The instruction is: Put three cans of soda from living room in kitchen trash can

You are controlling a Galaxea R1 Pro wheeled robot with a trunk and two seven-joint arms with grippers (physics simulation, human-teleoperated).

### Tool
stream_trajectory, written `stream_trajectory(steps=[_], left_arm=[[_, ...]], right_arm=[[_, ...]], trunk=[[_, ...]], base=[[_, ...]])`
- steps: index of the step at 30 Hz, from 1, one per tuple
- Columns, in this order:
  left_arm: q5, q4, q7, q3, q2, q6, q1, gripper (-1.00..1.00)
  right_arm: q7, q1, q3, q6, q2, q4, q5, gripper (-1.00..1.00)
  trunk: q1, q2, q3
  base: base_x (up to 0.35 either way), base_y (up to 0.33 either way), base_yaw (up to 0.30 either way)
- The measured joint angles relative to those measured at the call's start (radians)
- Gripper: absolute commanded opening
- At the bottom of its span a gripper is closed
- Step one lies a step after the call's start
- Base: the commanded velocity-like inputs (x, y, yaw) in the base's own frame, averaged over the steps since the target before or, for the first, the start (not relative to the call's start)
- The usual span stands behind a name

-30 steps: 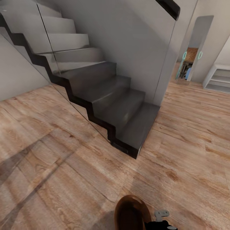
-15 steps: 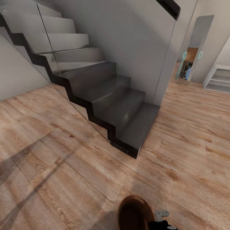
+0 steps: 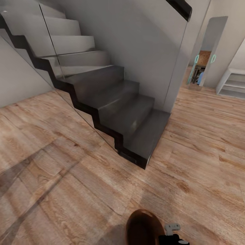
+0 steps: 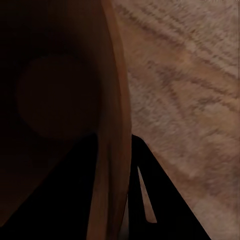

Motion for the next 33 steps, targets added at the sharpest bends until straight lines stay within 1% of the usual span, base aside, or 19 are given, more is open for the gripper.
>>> stream_trajectory(steps=[5, 6, 7, 8, 9, 10, 11, 12, 13, 14, 15, 18, 19, 22, 23, 27, 28, 31, 33], left_arm=[[0.0, 0.0, 0.0, 0.0, 0.0, 0.0, 0.0, 1.0], [0.0, 0.0, 0.0, -0.001, 0.003, 0.0, 0.0, 1.0], [0.001, 0.0, 0.0, -0.001, 0.003, 0.0, 0.0, 1.0], [0.001, -0.001, 0.0, -0.001, 0.003, 0.0, 0.0, 1.0], [0.001, -0.001, 0.0, -0.001, 0.003, 0.0, 0.0, 1.0], [0.001, -0.001, 0.0, -0.001, 0.003, 0.0, 0.0, 1.0], [0.001, -0.001, 0.0, -0.001, 0.003, 0.0, 0.0, 1.0], [0.0, -0.001, 0.0, -0.001, 0.003, 0.0, 0.0, 1.0], [0.0, -0.001, 0.0, -0.001, 0.003, 0.0, 0.0, 1.0], [0.0, -0.001, 0.0, -0.001, 0.003, 0.0, 0.0, 1.0], [0.0, -0.001, 0.0, -0.001, 0.003, 0.0, 0.0, 1.0], [0.0, -0.002, 0.0, -0.001, 0.003, 0.0, 0.0, 1.0], [0.0, -0.002, 0.0, -0.001, 0.003, 0.0, 0.0, 1.0], [0.0, -0.002, 0.0, -0.001, 0.003, 0.0, 0.0, 1.0], [0.0, -0.002, 0.0, -0.001, 0.003, 0.0, 0.0, 1.0], [0.0, -0.002, 0.0, 0.0, 0.003, 0.0, 0.0, 1.0], [0.0, -0.002, 0.0, 0.0, 0.003, 0.0, 0.0, 1.0], [0.0, -0.002, 0.0, -0.001, 0.003, 0.0, 0.0, 1.0], [0.0, -0.002, 0.0, 0.0, 0.003, 0.0, 0.0, 1.0]], right_arm=[[0.001, 0.0, -0.001, 0.009, -0.008, -0.037, 0.005, -1.0], [0.0, 0.009, -0.008, 0.157, -0.022, -0.133, -0.008, -1.0], [0.001, 0.01, -0.008, 0.382, -0.057, -0.263, -0.013, -1.0], [-0.007, 0.009, -0.007, 0.55, -0.072, -0.38, 0.061, -1.0], [-0.05, 0.009, -0.008, 0.57, -0.072, -0.413, 0.078, -1.0], [-0.092, 0.009, -0.008, 0.631, -0.075, -0.471, 0.037, -1.0], [-0.075, 0.01, -0.009, 0.668, -0.076, -0.534, 0.041, -1.0], [-0.018, 0.009, -0.012, 0.72, -0.078, -0.619, 0.054, -1.0], [-0.001, 0.009, -0.012, 0.744, -0.078, -0.669, -0.003, -1.0], [0.001, 0.009, -0.011, 0.807, -0.081, -0.724, -0.056, -1.0], [0.001, 0.009, -0.011, 0.83, -0.082, -0.738, -0.064, -1.0], [-0.007, 0.009, -0.015, 0.889, -0.085, -0.803, 0.059, -1.0], [-0.007, 0.01, -0.022, 0.905, -0.086, -0.822, 0.064, -1.0], [0.0, 0.009, -0.034, 0.925, -0.086, -0.847, -0.009, -1.0], [0.0, 0.009, -0.036, 0.927, -0.086, -0.85, -0.019, -1.0], [-0.005, 0.009, -0.042, 0.932, -0.087, -0.858, 0.041, -1.0], [-0.005, 0.009, -0.042, 0.934, -0.087, -0.859, 0.039, -1.0], [-0.001, 0.009, -0.042, 0.935, -0.086, -0.861, 0.002, -1.0], [-0.001, 0.009, -0.043, 0.936, -0.085, -0.862, 0.005, -1.0]], trunk=[[0.0, 0.0, 0.0], [0.0, 0.0, 0.0], [0.0, 0.0, 0.0], [0.0, 0.0, 0.0], [0.0, 0.0, 0.0], [0.0, 0.0, 0.0], [0.0, 0.0, 0.0], [0.0, 0.0, 0.0], [0.0, 0.0, 0.0], [0.0, 0.0, 0.0], [0.0, 0.0, 0.0], [0.0, 0.0, 0.0], [0.0, 0.0, 0.0], [0.0, 0.0, 0.0], [0.0, 0.0, 0.0], [0.0, 0.0, 0.0], [0.0, 0.0, 0.0], [0.0, 0.0, 0.0], [0.0, 0.0, 0.0]], base=[[0.0, 0.0, 0.0], [0.0, 0.0, 0.0], [0.0, 0.0, 0.0], [0.0, 0.0, 0.0], [0.0, 0.0, 0.0], [0.0, 0.0, 0.0], [0.0, 0.0, 0.0], [0.0, 0.0, 0.0], [0.0, 0.0, 0.0], [0.0, 0.0, 0.0], [0.0, 0.0, 0.0], [0.0, 0.0, 0.0], [0.0, 0.0, 0.0], [0.0, 0.0, 0.0], [0.0, 0.0, 0.0], [0.0, 0.0, 0.0], [0.0, 0.0, 0.0], [0.0, 0.0, 0.0], [0.0, 0.0, 0.0]])
